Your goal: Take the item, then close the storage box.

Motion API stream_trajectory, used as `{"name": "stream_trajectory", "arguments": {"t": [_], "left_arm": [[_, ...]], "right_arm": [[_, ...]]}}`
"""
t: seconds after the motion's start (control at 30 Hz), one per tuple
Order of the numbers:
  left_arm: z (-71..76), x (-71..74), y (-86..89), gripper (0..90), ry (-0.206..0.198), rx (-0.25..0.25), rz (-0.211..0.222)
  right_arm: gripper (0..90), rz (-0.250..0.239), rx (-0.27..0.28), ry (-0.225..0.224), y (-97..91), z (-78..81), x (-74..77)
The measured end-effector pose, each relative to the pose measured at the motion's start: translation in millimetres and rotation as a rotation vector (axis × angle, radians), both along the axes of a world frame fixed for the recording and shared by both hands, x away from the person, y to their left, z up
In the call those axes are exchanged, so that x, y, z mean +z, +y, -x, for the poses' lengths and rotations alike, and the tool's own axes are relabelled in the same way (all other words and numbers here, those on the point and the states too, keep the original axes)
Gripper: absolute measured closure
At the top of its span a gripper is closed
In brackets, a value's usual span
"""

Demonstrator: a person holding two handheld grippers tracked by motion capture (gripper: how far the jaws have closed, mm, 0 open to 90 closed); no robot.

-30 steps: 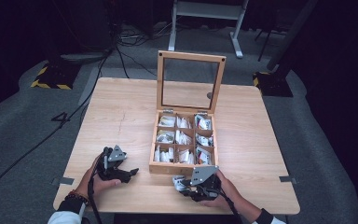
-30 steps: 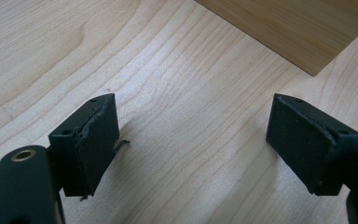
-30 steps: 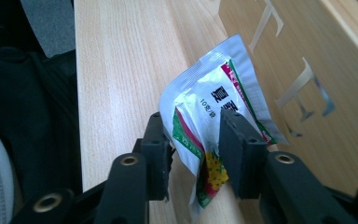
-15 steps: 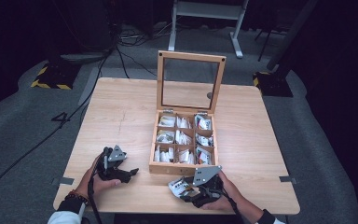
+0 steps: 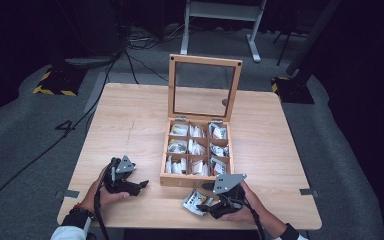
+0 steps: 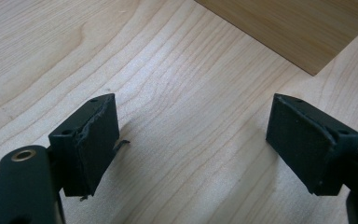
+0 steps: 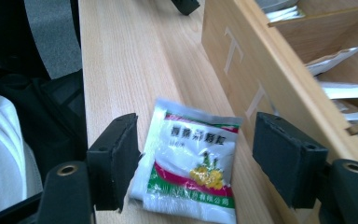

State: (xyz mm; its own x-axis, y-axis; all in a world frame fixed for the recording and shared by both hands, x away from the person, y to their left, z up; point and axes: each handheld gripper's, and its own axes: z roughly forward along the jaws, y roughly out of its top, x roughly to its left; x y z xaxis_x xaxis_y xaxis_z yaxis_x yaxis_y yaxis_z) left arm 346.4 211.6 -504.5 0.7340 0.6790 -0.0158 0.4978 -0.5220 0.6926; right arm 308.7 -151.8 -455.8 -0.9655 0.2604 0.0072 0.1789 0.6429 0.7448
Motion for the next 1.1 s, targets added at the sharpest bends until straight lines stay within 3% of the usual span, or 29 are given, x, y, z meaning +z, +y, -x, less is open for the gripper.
{"name": "stream_trajectory", "arguments": {"t": [0.23, 0.37, 0.7, 0.97, 1.1], "left_arm": [[0.1, 0.0, 0.0, 17.6, 0.000, 0.000, 0.000], [0.1, 0.0, -0.1, 17.6, 0.000, 0.001, 0.000], [0.3, 0.0, -0.3, 17.6, 0.000, 0.003, 0.001], [-0.2, 0.2, -0.6, 17.5, 0.000, 0.005, -0.001], [-1.0, 3.2, -0.7, 17.5, 0.006, 0.032, -0.030]], "right_arm": [[32.0, -0.015, -0.003, -0.011, -5.6, -1.0, 6.6], [33.2, -0.048, -0.020, -0.022, -11.3, -0.8, 14.5], [35.6, -0.096, -0.084, -0.055, -28.4, -7.1, 29.2], [37.1, -0.141, -0.182, -0.078, -49.7, -18.6, 39.8], [37.3, -0.147, -0.210, -0.097, -55.9, -22.5, 44.4]]}}
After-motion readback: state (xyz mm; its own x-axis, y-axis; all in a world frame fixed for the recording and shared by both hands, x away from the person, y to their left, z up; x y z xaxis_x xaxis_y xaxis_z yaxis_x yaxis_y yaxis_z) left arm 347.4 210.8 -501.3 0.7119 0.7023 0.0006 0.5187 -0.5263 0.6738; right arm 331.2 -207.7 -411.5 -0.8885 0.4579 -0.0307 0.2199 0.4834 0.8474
